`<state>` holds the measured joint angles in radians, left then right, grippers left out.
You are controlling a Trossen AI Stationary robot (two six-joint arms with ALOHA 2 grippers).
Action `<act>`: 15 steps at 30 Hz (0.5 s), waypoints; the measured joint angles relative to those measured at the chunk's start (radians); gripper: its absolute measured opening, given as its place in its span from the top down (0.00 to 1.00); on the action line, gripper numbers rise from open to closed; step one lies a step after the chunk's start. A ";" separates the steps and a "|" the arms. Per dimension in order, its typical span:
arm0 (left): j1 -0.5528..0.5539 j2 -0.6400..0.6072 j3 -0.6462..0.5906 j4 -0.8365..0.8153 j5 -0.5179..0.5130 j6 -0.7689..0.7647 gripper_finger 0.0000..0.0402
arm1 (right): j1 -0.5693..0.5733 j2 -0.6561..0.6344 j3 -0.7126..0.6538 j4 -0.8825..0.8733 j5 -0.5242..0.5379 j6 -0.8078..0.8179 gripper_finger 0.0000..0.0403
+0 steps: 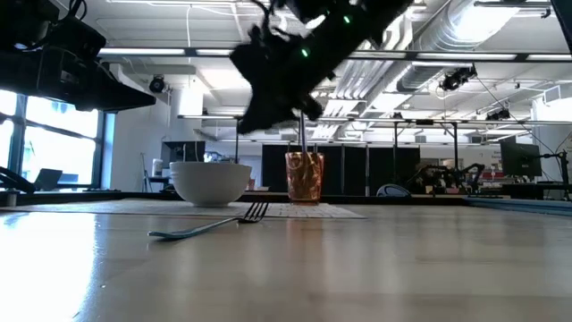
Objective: Pick & Place Utensil
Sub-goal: Put the green spoon into the white bowl on the gray mat
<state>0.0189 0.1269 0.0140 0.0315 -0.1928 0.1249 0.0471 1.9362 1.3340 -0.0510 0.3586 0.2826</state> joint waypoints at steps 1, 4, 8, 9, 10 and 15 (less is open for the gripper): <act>0.000 0.000 0.000 0.000 0.000 0.000 0.94 | -0.008 0.003 0.030 -0.008 -0.019 -0.008 0.96; 0.000 0.000 0.000 0.000 0.000 0.000 0.94 | -0.031 0.025 0.124 -0.077 -0.026 -0.034 0.96; 0.000 0.000 0.000 0.000 0.000 0.000 0.94 | -0.071 0.078 0.272 -0.216 -0.031 -0.055 0.96; 0.000 0.000 0.000 0.000 0.000 0.000 0.94 | -0.082 0.095 0.310 -0.248 -0.032 -0.055 0.96; 0.000 0.000 0.000 0.000 0.000 0.000 0.94 | -0.092 0.115 0.350 -0.279 -0.035 -0.056 0.96; 0.000 0.000 0.000 0.000 0.000 0.000 0.94 | -0.149 0.240 0.537 -0.421 -0.075 -0.056 0.96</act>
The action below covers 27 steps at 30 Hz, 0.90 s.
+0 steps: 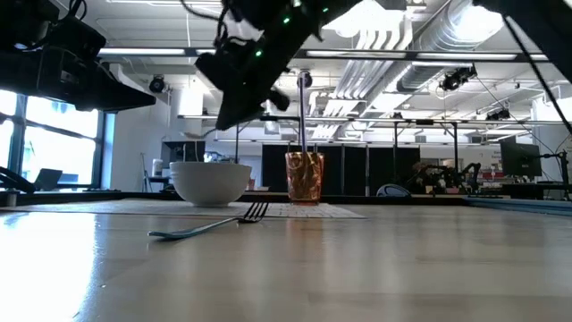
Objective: Pick & Place Utensil
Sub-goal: Put the green spoon into the white bowl on the gray mat
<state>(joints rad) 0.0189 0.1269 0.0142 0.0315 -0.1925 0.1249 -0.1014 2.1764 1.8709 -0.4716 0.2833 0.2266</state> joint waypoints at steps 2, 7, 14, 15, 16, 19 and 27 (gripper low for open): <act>0.000 0.000 0.000 0.000 0.000 0.000 0.94 | -0.026 0.054 0.078 -0.042 -0.029 -0.001 0.96; 0.000 0.000 0.000 0.000 0.000 0.000 0.94 | -0.092 0.185 0.224 -0.134 -0.078 -0.002 0.96; 0.000 0.000 0.000 0.000 0.000 0.000 0.94 | -0.131 0.226 0.220 -0.140 -0.095 0.026 0.96; 0.000 0.000 0.000 0.000 0.000 0.000 0.94 | -0.135 0.228 0.215 -0.143 -0.093 0.026 0.96; 0.000 0.000 0.000 0.000 0.000 0.000 0.94 | -0.135 0.229 0.211 -0.141 -0.094 0.027 0.95; 0.000 0.000 0.000 0.000 0.000 0.000 0.94 | -0.135 0.229 0.209 -0.134 -0.101 0.030 0.94; 0.000 0.000 0.000 0.000 0.000 0.000 0.94 | -0.129 0.229 0.209 -0.126 -0.108 0.027 0.89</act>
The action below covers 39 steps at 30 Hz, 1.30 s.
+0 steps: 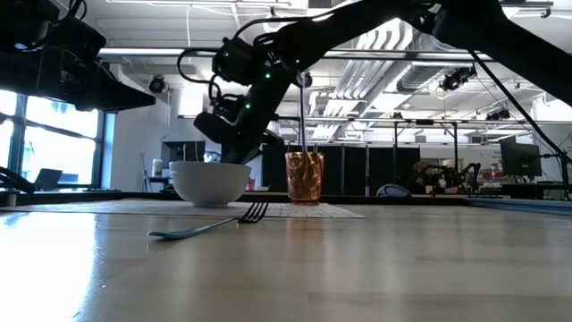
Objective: Pick & Place Utensil
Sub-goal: Put the green spoon into the white bowl on the gray mat, then put the blue fork into the white bowl on the gray mat
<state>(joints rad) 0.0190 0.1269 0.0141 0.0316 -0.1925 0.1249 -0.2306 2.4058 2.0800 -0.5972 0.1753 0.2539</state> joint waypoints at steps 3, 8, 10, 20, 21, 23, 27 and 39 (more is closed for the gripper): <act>0.000 0.000 0.000 0.000 0.000 0.000 0.94 | 0.002 0.000 0.000 0.004 0.006 -0.001 0.86; 0.000 0.000 0.000 0.000 0.000 0.000 0.94 | 0.010 -0.019 0.000 0.009 0.061 -0.058 0.80; 0.000 0.000 0.000 0.000 0.000 0.000 0.94 | 0.019 -0.048 -0.001 0.001 0.077 -0.087 0.77; 0.000 0.000 0.000 0.000 0.000 0.000 0.94 | 0.185 -0.177 0.001 -0.067 0.047 -0.236 0.66; 0.000 0.000 0.000 0.000 0.000 0.000 0.94 | 0.209 -0.177 0.002 -0.068 0.020 -0.243 0.66; 0.000 0.000 0.000 0.000 0.000 0.000 0.94 | 0.258 -0.172 0.000 -0.083 -0.022 -0.231 0.65; 0.000 0.000 0.000 0.000 0.000 0.000 0.94 | 0.358 -0.136 0.000 -0.092 -0.052 -0.229 0.65; 0.000 0.000 0.000 0.000 0.000 0.000 0.94 | 0.544 0.042 0.000 -0.040 -0.028 -0.207 0.65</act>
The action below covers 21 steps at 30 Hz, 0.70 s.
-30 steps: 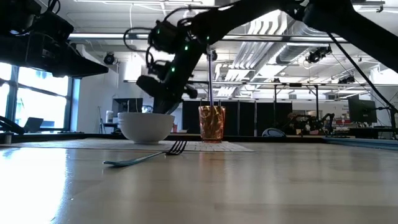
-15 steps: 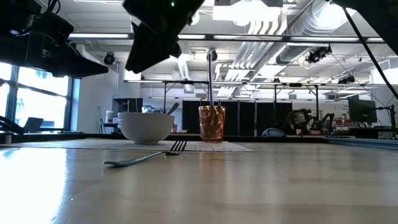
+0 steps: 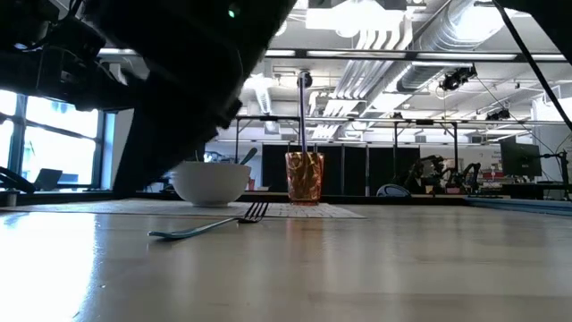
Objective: Pick & Place Utensil
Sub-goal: Put the blue fork into the white bowl on the gray mat
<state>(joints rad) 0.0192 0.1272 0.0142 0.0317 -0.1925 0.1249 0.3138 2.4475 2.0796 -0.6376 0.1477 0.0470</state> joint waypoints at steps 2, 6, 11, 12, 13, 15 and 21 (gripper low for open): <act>0.000 0.000 0.000 0.000 0.000 0.000 0.94 | 0.010 0.018 0.000 -0.004 0.031 -0.001 0.65; 0.000 0.000 0.000 0.000 0.000 0.000 0.94 | 0.016 0.035 0.000 -0.020 0.103 0.001 0.65; 0.000 0.000 0.000 0.000 0.000 0.000 0.94 | 0.013 0.035 0.000 -0.065 0.105 0.032 0.65; 0.000 0.000 0.000 0.000 0.000 0.000 0.94 | 0.013 0.035 0.000 -0.082 0.103 0.033 0.65; 0.000 0.000 0.000 0.000 0.000 0.000 0.94 | 0.014 0.035 0.001 -0.093 0.103 0.033 0.65; 0.000 0.000 0.000 0.000 0.000 0.000 0.94 | 0.013 0.034 0.002 -0.123 0.091 0.044 0.65; 0.000 0.000 0.000 0.000 0.000 0.000 0.94 | 0.016 0.030 0.004 -0.203 0.065 0.083 0.65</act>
<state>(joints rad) 0.0193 0.1272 0.0140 0.0315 -0.1925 0.1249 0.3294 2.4775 2.0838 -0.8407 0.2131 0.1302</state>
